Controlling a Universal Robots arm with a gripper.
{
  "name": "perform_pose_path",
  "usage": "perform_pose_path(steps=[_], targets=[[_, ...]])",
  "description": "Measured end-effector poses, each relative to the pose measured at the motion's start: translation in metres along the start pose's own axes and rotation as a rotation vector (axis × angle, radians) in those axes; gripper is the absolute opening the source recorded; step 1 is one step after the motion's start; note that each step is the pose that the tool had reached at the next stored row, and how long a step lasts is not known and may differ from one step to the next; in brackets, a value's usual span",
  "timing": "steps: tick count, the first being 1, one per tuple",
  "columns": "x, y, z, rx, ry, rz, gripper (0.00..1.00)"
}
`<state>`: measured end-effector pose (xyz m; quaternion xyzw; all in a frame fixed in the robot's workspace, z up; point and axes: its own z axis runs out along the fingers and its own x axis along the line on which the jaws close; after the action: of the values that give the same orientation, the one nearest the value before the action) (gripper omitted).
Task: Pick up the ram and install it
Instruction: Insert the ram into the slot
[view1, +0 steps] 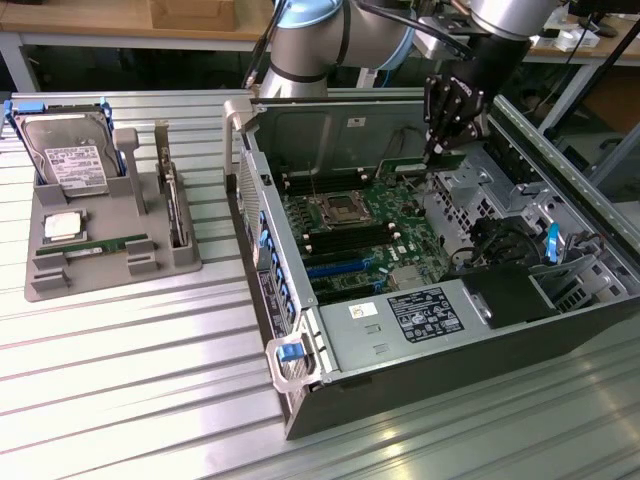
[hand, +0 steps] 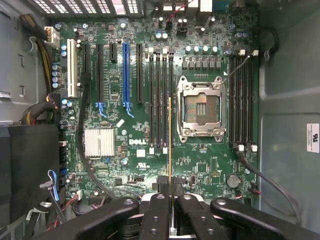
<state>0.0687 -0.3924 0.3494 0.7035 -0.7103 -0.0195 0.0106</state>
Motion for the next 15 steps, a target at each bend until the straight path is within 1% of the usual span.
perform_pose_path(steps=[15], targets=[[0.000,-0.0005,0.0119,0.0000,0.0001,0.000,0.12]])
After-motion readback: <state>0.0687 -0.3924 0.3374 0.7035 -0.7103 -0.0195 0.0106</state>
